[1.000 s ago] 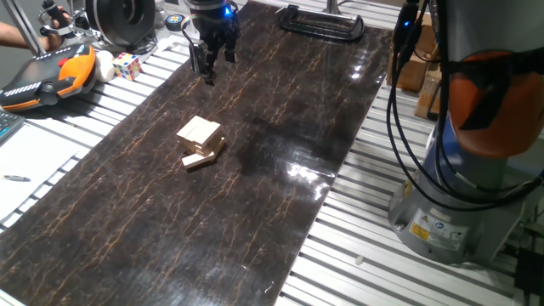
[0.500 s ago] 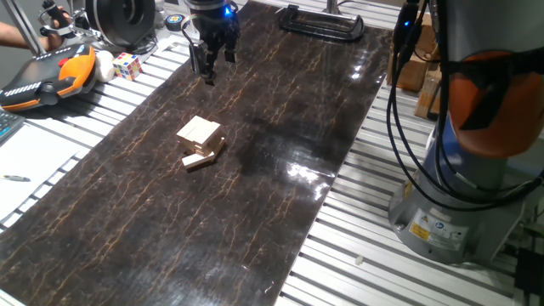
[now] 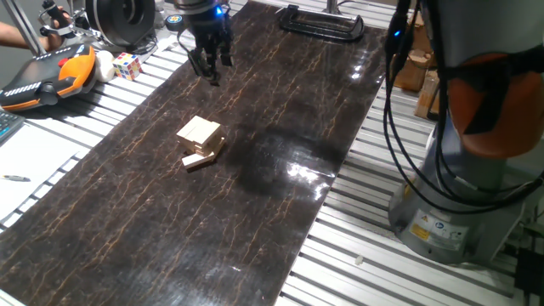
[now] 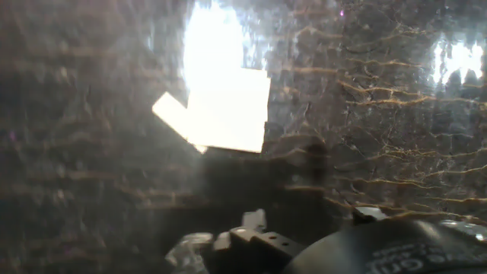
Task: Play Jenga
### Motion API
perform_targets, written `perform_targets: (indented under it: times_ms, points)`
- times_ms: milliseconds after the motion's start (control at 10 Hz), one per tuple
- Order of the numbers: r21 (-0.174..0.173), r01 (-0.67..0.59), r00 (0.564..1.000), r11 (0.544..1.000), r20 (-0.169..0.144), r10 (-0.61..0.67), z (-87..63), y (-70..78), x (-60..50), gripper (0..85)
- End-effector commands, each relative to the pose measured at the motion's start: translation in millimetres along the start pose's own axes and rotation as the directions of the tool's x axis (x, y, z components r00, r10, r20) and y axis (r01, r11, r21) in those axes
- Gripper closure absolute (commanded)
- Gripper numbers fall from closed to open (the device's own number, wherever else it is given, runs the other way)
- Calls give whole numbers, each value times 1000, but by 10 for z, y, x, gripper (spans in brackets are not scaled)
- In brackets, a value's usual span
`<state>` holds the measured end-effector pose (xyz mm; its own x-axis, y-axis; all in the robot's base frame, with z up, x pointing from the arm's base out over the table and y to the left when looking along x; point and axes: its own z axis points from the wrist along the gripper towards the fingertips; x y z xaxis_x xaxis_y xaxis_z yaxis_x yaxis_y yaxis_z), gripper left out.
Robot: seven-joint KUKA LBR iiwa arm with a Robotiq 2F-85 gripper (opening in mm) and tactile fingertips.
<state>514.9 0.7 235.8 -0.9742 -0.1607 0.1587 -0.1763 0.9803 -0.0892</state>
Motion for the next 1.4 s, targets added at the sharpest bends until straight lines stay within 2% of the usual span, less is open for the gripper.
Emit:
perform_targets:
  times_ms: [0,500,900,1300]
  points:
    - [7,77,970,997,-233,-74,0,0,0,843]
    - [-16,142,963,990,-231,-142,2,-9,3,843]
    - [-21,171,957,985,-233,-171,1,-6,2,843]
    - [-16,121,967,992,-225,-122,2,-11,4,843]
